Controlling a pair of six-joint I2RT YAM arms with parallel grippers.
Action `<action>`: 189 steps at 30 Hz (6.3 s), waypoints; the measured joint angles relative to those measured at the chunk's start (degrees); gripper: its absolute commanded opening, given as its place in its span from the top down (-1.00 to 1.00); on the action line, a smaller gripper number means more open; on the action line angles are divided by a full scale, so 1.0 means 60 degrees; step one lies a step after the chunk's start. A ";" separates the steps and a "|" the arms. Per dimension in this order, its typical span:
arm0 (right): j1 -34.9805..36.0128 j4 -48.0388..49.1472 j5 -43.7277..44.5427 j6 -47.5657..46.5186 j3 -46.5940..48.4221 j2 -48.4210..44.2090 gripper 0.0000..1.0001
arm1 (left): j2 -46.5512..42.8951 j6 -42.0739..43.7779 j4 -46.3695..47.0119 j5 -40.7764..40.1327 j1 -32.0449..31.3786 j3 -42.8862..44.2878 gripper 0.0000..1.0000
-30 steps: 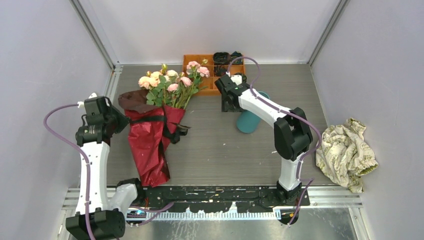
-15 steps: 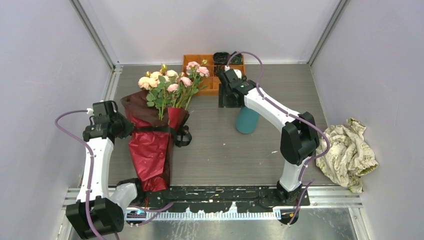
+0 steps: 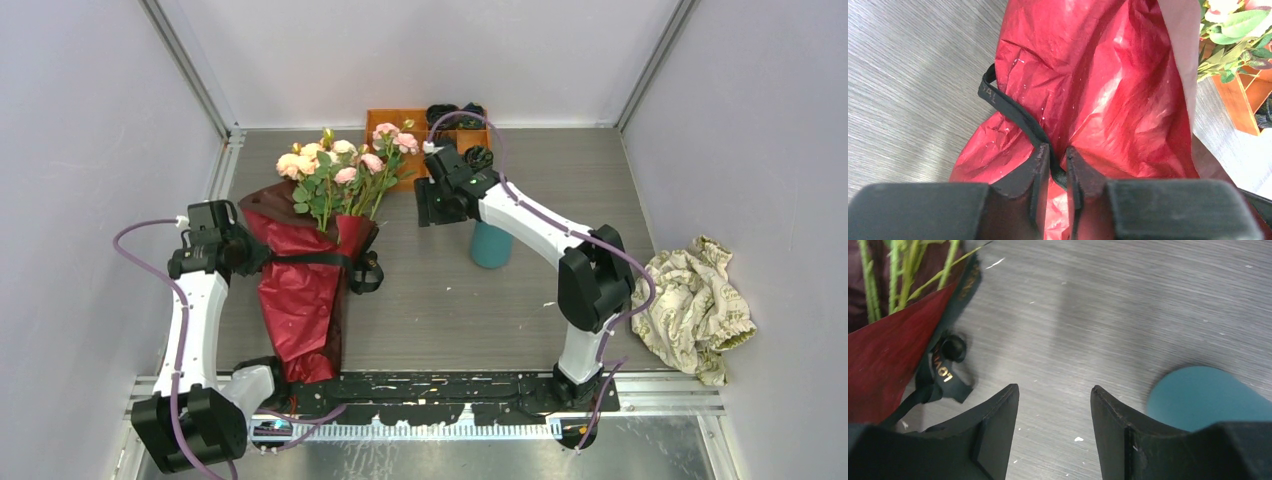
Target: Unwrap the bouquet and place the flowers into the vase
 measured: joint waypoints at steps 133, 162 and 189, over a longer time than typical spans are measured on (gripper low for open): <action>0.0127 -0.1803 0.0714 -0.0357 0.4313 0.0721 -0.73 | 0.1351 0.0568 0.0062 -0.0018 -0.1326 0.2404 1.00; 0.0313 0.0925 -0.2535 0.0623 0.0889 0.1865 0.88 | 0.0546 0.0765 -0.1169 -0.0503 -0.1326 0.2641 1.00; 0.4812 0.1883 -0.3122 0.1355 0.0426 0.1759 -0.22 | -0.0382 0.0991 -0.2430 -0.1279 -0.1326 0.3690 0.94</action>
